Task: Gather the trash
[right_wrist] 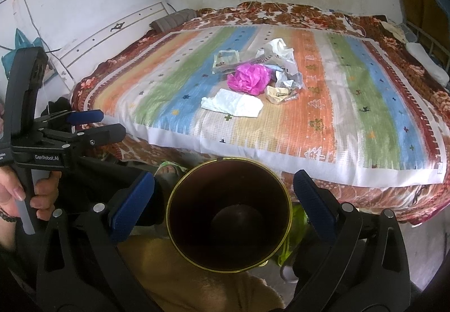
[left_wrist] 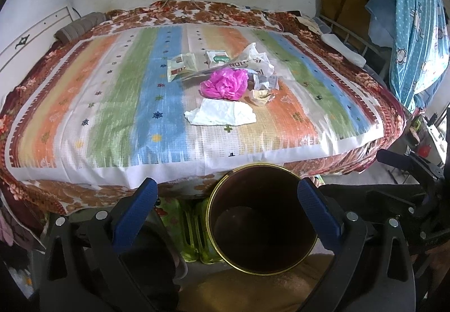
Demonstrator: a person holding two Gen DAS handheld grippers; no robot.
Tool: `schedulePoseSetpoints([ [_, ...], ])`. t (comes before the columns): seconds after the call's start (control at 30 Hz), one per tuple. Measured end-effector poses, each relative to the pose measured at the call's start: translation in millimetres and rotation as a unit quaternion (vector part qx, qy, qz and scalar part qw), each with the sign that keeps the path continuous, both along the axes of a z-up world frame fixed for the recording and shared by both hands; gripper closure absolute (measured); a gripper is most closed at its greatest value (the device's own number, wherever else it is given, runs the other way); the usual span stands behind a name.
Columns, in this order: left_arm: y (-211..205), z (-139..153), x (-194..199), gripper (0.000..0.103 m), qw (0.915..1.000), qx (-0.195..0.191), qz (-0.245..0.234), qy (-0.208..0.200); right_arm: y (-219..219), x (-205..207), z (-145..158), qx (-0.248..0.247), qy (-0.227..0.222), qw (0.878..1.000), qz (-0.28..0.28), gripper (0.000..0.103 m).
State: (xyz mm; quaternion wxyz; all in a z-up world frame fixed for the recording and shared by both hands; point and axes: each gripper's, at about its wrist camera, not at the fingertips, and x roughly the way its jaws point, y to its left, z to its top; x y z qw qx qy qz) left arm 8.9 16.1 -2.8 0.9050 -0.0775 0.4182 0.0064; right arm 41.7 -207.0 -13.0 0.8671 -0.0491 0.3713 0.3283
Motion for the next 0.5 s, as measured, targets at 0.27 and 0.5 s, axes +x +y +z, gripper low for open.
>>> schedulePoseSetpoints([
  [0.27,0,3,7,0.006,1.0000,0.008,-0.001,0.002,3,9,-2,-0.008,0.005,1.000,0.002,0.009],
  [0.5,10,9,38,0.006,0.9995,0.026,0.002,0.020,17,28,-1,-0.024,0.018,0.999,0.013,0.009],
])
